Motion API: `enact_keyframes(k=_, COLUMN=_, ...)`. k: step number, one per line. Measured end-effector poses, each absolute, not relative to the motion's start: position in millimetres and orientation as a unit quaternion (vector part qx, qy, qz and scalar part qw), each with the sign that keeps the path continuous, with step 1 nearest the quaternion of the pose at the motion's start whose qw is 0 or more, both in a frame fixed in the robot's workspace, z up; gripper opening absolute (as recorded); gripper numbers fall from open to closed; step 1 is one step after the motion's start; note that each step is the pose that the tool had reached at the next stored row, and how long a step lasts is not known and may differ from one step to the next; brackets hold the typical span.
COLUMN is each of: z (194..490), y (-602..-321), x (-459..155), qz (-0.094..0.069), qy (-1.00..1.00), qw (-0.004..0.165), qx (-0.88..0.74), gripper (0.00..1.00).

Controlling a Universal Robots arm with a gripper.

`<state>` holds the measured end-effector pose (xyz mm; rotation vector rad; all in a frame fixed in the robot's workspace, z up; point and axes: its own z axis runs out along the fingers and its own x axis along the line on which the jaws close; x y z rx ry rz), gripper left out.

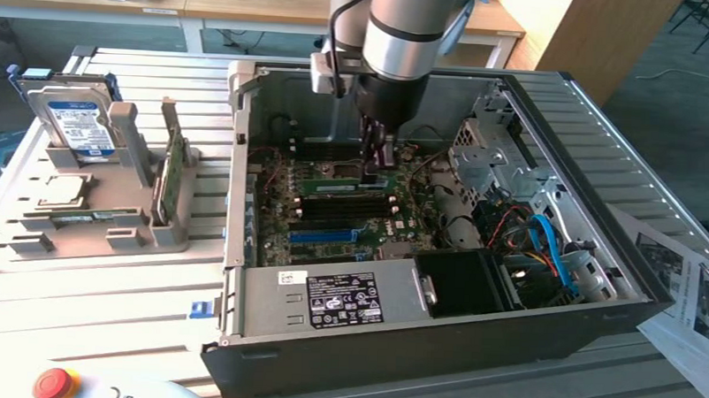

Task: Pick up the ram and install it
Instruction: 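Insert the ram into the slot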

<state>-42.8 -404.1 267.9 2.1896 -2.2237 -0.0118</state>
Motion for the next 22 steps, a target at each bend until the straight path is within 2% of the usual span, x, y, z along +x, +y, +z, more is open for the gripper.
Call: enact_keyframes(k=22, z=259.3, y=-407.6, x=-41.0, qz=-0.005, qy=-0.712, qw=0.009, qx=0.702, gripper=0.12)
